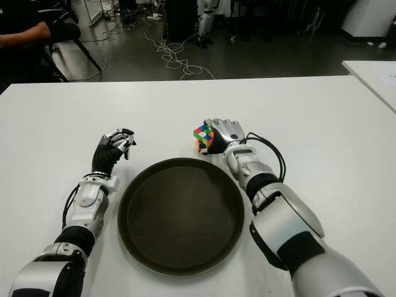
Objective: Pick up the Rubik's Cube and put it in the plate
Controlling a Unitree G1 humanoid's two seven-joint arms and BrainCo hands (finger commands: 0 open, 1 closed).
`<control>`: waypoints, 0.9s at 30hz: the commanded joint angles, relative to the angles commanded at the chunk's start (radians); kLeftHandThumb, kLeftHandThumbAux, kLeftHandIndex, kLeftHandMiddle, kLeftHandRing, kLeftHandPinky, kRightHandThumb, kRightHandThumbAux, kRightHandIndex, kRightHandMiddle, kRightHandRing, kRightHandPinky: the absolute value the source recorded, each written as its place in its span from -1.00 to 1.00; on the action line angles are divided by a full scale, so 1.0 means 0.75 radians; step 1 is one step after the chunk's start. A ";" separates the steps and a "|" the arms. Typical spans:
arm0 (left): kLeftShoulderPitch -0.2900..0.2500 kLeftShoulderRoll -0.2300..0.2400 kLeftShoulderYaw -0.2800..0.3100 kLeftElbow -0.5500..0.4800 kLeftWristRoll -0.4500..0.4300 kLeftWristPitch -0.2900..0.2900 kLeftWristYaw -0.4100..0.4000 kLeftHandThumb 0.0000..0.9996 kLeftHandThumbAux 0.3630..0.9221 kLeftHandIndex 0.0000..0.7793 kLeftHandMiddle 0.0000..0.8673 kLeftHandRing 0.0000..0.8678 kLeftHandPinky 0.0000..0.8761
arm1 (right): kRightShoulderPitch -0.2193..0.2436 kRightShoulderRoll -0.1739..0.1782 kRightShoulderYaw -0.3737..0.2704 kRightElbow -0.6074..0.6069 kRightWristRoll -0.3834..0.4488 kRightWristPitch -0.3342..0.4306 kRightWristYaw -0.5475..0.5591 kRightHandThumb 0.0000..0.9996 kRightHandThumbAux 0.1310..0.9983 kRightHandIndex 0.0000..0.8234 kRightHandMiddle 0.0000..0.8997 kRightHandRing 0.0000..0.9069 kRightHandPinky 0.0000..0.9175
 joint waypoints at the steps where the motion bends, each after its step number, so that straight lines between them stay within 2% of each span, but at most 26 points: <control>1: 0.000 0.000 0.000 0.000 -0.001 0.000 -0.003 0.71 0.05 0.08 0.34 0.73 0.74 | 0.000 0.000 0.000 0.000 0.000 -0.001 0.000 -0.81 0.08 -0.51 -0.32 -0.24 -0.17; 11: 0.005 -0.001 0.000 -0.001 -0.001 -0.006 -0.004 0.71 0.05 0.09 0.34 0.77 0.78 | 0.007 -0.004 -0.008 -0.002 0.007 -0.012 -0.008 -0.83 0.08 -0.53 -0.39 -0.31 -0.20; 17: 0.010 -0.003 -0.002 -0.009 0.005 -0.005 0.011 0.70 0.06 0.09 0.37 0.73 0.70 | 0.008 -0.004 -0.007 -0.001 0.010 -0.009 -0.009 -0.83 0.07 -0.54 -0.41 -0.34 -0.22; 27: 0.015 -0.005 -0.006 -0.026 -0.001 0.019 -0.001 0.71 0.05 0.09 0.33 0.78 0.81 | 0.011 -0.006 -0.007 -0.002 0.010 -0.010 -0.012 -0.84 0.06 -0.56 -0.44 -0.37 -0.25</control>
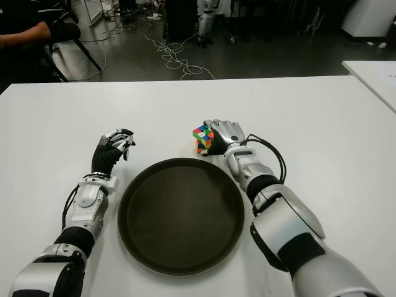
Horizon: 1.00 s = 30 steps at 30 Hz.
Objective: Pick up the Rubik's Cube and put it in the plate
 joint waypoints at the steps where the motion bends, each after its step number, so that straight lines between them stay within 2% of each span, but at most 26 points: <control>1: 0.000 -0.002 0.002 -0.001 -0.006 -0.001 -0.007 0.71 0.05 0.09 0.32 0.80 0.83 | 0.000 0.000 0.002 0.000 -0.002 0.001 0.000 -0.84 0.06 -0.56 -0.44 -0.37 -0.24; 11: -0.001 -0.012 0.017 0.002 -0.027 -0.011 -0.022 0.72 0.05 0.09 0.31 0.78 0.81 | 0.000 -0.001 0.008 -0.001 -0.007 0.002 -0.006 -0.85 0.07 -0.50 -0.35 -0.28 -0.19; 16: -0.003 -0.012 0.013 0.003 -0.018 -0.011 -0.010 0.71 0.05 0.09 0.32 0.74 0.71 | 0.000 -0.001 0.005 -0.001 -0.004 0.002 -0.008 -0.81 0.07 -0.46 -0.32 -0.26 -0.18; 25: 0.004 -0.015 0.010 -0.011 -0.018 -0.004 -0.012 0.72 0.05 0.09 0.32 0.78 0.81 | 0.001 -0.002 0.001 -0.001 0.001 -0.003 0.001 -0.83 0.02 -0.46 -0.33 -0.26 -0.19; 30: 0.007 -0.018 0.012 -0.016 -0.020 0.004 -0.013 0.72 0.05 0.09 0.32 0.78 0.80 | 0.000 -0.003 0.004 -0.002 -0.002 -0.004 0.006 -0.83 0.00 -0.45 -0.30 -0.23 -0.18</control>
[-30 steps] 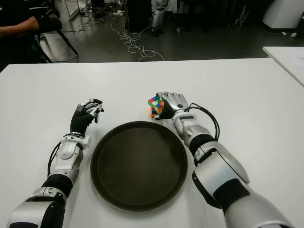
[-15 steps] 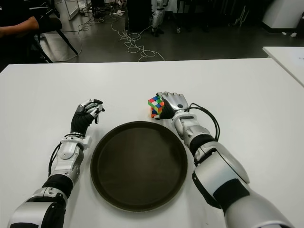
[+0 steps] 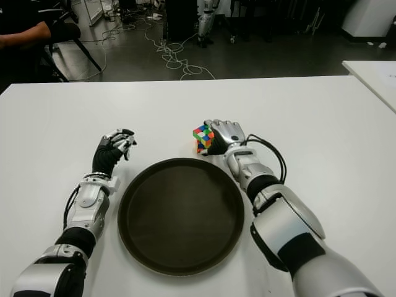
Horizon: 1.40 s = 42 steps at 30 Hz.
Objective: Pick up the Rubik's Cube and put it in the plate
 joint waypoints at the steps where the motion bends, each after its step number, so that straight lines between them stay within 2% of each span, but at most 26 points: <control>1: 0.000 0.000 0.000 0.000 0.000 0.001 0.000 0.72 0.05 0.09 0.32 0.77 0.78 | -0.001 0.000 0.001 0.000 -0.001 0.001 0.003 -0.83 -0.01 -0.45 -0.29 -0.22 -0.17; 9: 0.003 0.004 -0.004 -0.003 0.012 0.000 0.010 0.71 0.05 0.09 0.34 0.71 0.67 | -0.017 -0.007 0.013 -0.003 -0.010 0.004 0.043 -0.83 -0.05 -0.42 -0.26 -0.18 -0.14; 18: 0.005 0.006 -0.005 -0.003 0.013 -0.010 0.000 0.71 0.05 0.08 0.35 0.74 0.75 | -0.046 -0.027 0.063 -0.005 -0.046 -0.001 0.142 -0.87 0.04 -0.22 -0.05 0.02 -0.03; 28: 0.008 0.006 -0.002 -0.009 0.008 -0.005 -0.007 0.71 0.05 0.09 0.34 0.76 0.76 | -0.066 -0.033 0.101 -0.005 -0.059 0.017 0.208 -0.86 0.09 -0.20 0.09 0.14 0.06; 42: 0.013 0.012 -0.008 -0.023 0.020 0.003 0.002 0.71 0.05 0.08 0.35 0.72 0.69 | -0.095 -0.033 0.151 -0.007 -0.074 0.057 0.332 -0.97 0.03 -0.26 0.01 0.06 0.00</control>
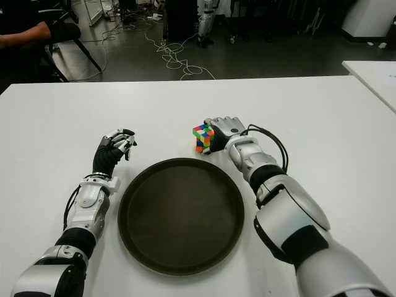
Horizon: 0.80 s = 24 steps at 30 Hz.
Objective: Pick up the Rubik's Cube and put it in the plate
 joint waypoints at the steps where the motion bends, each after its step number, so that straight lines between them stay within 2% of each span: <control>1: 0.000 0.001 -0.001 -0.001 0.001 0.000 0.000 0.71 0.05 0.08 0.35 0.73 0.70 | -0.002 0.000 0.004 -0.001 -0.001 0.002 0.009 -0.98 0.03 -0.26 0.00 0.05 0.00; 8: 0.000 0.004 -0.003 0.002 0.002 -0.006 -0.009 0.71 0.06 0.08 0.34 0.75 0.74 | -0.025 0.000 0.039 -0.007 -0.018 0.011 0.103 -1.00 0.06 -0.32 -0.13 -0.04 -0.04; 15: 0.000 0.004 0.000 0.000 -0.014 -0.006 -0.039 0.71 0.05 0.08 0.32 0.76 0.79 | -0.035 0.001 0.058 -0.009 -0.029 0.023 0.141 -1.00 0.05 -0.36 -0.14 -0.03 -0.01; 21: 0.002 0.002 0.007 -0.005 -0.021 0.005 -0.041 0.71 0.05 0.09 0.33 0.74 0.72 | -0.048 0.002 0.064 -0.016 -0.031 0.031 0.163 -1.00 0.05 -0.36 -0.13 -0.03 0.01; 24: 0.003 0.001 0.010 -0.007 -0.026 0.013 -0.044 0.71 0.05 0.08 0.32 0.76 0.78 | -0.054 0.002 0.064 -0.021 -0.026 0.034 0.172 -1.00 0.04 -0.38 -0.15 -0.05 0.00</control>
